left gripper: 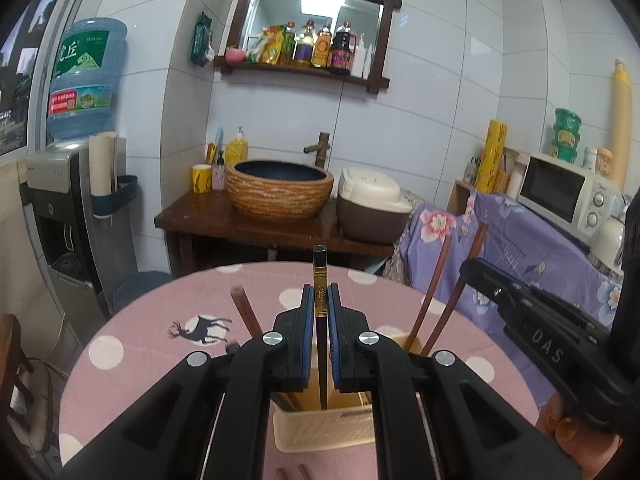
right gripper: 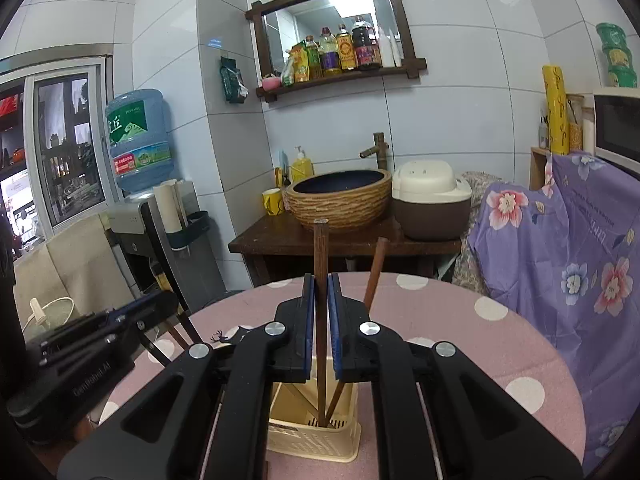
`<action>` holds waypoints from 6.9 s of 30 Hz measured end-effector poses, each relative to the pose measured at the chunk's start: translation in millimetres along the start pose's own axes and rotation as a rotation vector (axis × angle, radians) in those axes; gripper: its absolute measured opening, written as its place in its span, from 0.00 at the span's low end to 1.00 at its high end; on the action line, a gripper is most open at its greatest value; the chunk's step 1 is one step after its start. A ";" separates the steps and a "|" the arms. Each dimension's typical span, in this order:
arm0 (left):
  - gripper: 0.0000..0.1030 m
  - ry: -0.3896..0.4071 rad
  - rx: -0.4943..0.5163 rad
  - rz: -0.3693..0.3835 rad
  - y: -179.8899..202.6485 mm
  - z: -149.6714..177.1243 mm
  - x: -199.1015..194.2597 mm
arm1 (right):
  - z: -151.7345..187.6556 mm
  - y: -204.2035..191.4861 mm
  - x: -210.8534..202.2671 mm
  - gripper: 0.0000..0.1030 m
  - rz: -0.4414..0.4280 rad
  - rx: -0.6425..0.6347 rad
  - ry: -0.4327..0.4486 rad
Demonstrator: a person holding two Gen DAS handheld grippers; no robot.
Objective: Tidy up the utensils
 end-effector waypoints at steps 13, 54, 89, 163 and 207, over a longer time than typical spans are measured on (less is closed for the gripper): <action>0.42 -0.025 0.000 0.036 -0.8 23.2 -14.6 | 28.4 12.5 -11.5 0.08 0.009 -0.007 -0.019; 0.13 -0.495 0.039 -0.097 -11.2 198.1 28.9 | 213.1 22.7 -76.4 0.60 0.035 -0.001 -0.362; 0.12 -0.495 -0.051 -0.065 -47.8 209.3 -8.0 | 243.2 -16.9 -7.9 0.59 0.007 -0.228 -0.609; 0.08 -0.086 -0.077 0.064 -22.0 103.7 -119.9 | 166.5 20.3 -98.6 0.37 -0.079 0.013 -0.230; 0.08 0.170 0.010 0.014 11.4 -65.9 -46.9 | -9.9 -30.1 7.2 0.37 0.014 -0.132 0.087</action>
Point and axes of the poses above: each gripper's, at about its wrist camera, not at the fingertips, and x roughly the way its jaws point, y to its right, z to its underside, the point moved 3 cm from there along x, roughly the way its jaws point
